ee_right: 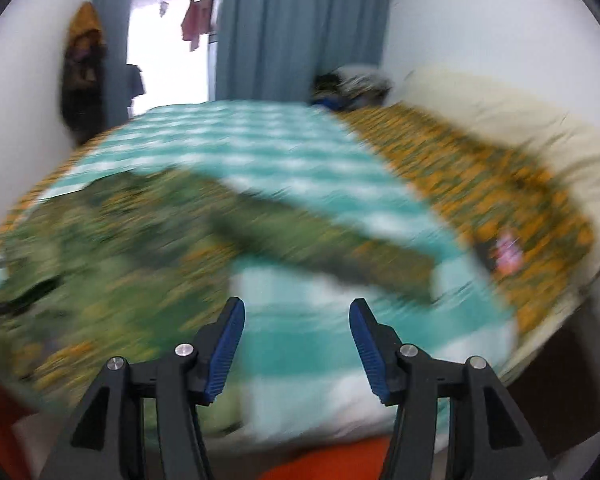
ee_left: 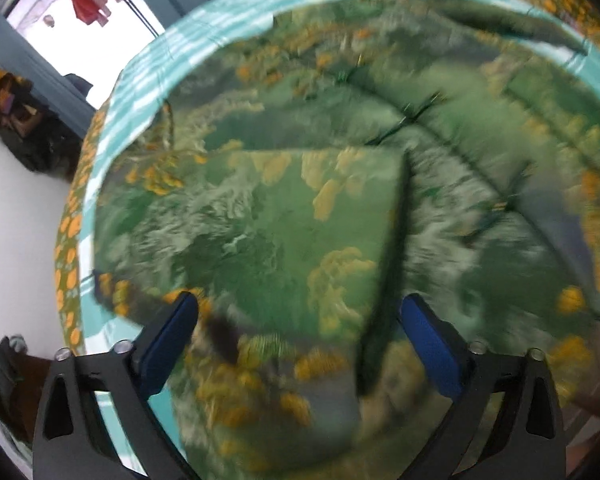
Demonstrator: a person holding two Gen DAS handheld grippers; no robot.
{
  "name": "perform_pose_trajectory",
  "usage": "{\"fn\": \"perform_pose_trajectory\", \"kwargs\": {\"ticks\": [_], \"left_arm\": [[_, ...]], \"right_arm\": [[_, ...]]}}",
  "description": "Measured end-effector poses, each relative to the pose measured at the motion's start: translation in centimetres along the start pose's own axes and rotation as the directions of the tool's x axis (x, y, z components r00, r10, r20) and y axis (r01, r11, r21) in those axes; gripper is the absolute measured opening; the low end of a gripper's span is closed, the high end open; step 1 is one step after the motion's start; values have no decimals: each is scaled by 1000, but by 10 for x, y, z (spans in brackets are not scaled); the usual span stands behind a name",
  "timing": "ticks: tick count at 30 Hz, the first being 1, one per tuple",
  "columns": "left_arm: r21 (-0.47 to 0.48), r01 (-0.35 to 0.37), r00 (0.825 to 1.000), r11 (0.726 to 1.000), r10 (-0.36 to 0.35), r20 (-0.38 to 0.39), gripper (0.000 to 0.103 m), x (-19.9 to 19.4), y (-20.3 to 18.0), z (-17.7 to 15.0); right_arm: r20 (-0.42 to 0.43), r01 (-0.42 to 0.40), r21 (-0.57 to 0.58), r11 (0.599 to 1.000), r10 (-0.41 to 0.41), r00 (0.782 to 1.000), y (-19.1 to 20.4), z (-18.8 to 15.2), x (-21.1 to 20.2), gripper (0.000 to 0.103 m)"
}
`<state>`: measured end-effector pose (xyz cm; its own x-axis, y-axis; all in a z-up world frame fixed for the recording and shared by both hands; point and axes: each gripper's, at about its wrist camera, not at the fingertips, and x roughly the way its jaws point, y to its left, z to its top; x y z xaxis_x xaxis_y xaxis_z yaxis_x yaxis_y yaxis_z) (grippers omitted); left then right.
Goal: Fold large clothes
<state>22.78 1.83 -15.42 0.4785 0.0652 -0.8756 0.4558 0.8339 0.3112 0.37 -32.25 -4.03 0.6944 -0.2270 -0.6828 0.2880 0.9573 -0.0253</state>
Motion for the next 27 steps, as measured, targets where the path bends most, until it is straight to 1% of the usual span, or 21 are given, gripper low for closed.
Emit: {"fn": "perform_pose_trajectory", "kwargs": {"ticks": [1, 2, 3, 4, 5, 7, 10, 12, 14, 15, 16, 17, 18, 19, 20, 21, 22, 23, 24, 26, 27], "left_arm": [[-15, 38, 999, 999, -38, -15, 74, 6, 3, 0], [-46, 76, 997, 996, -77, -23, 41, 9, 8, -1], [-95, 98, 995, 991, -101, -26, 24, 10, 14, -1], [-145, 116, 993, 983, -120, -15, 15, 6, 23, -2], [-179, 136, 991, 974, -136, 11, 13, -1, 31, -3], [-252, 143, 989, 957, -128, 76, 13, -28, 56, -8], [-389, 147, 981, 909, -85, 172, 13, -78, 117, -27], [-486, 124, 977, 865, -20, 214, 13, -109, 165, -47], [-577, 61, 975, 815, 76, 210, 14, -132, 214, -73], [-630, 4, 973, 776, 142, 181, 16, -141, 243, -91], [-681, -32, 971, 731, 183, 151, 23, -145, 268, -109], [-738, -70, 968, 671, 224, 111, 37, -149, 292, -129], [-777, -103, 963, 621, 258, 79, 41, -152, 306, -146], [-813, -153, 952, 562, 306, 32, 49, -156, 322, -167], [-835, -189, 942, 517, 335, -6, 57, -160, 331, -187], [-850, -202, 938, 486, 346, -25, 59, -162, 334, -203], [-860, -199, 939, 470, 343, -30, 62, -163, 332, -213], [-868, -182, 947, 463, 320, -28, 63, -162, 325, -224], [-868, -163, 955, 468, 297, -19, 64, -160, 317, -228], [-855, -94, 977, 509, 213, 20, 69, -148, 288, -226], [-834, -16, 990, 551, 125, 63, 70, -137, 263, -220]], "right_arm": [[-13, -31, 21, 999, 31, 999, 13, -13, -1, 56], [-18, -52, 38, 998, 53, 998, 23, -23, -2, 56], [-19, -67, 46, 997, 68, 997, 28, -33, -6, 56], [-20, -92, 39, 995, 93, 996, 37, -38, -10, 56], [-18, -119, 16, 993, 119, 993, 46, -41, -12, 56], [-12, -138, -66, 988, 137, 990, 67, -43, -21, 56], [35, -120, -149, 982, 127, 991, 81, -35, -29, 56], [49, -125, -152, 980, 134, 990, 83, -27, -28, 56], [53, -138, -144, 980, 147, 988, 85, -23, -25, 56], [53, -139, -142, 980, 147, 988, 86, -22, -23, 56], [51, -141, -141, 980, 149, 988, 86, -22, -21, 56], [47, -146, -140, 979, 153, 987, 88, -22, -21, 56], [43, -149, -137, 979, 156, 987, 87, -22, -18, 56], [39, -153, -129, 980, 159, 987, 87, -22, -16, 56], [33, -158, -116, 980, 163, 986, 85, -22, -15, 56], [26, -161, -101, 982, 164, 986, 82, -22, -13, 56], [21, -157, -86, 984, 160, 987, 78, -23, -11, 56], [13, -146, -63, 987, 147, 989, 71, -22, -8, 56], [2, -136, -46, 990, 137, 991, 66, -22, -5, 57], [-40, -121, 1, 993, 121, 992, 49, -22, 7, 63], [-60, -118, 22, 993, 120, 991, 41, -23, 13, 65]]}}
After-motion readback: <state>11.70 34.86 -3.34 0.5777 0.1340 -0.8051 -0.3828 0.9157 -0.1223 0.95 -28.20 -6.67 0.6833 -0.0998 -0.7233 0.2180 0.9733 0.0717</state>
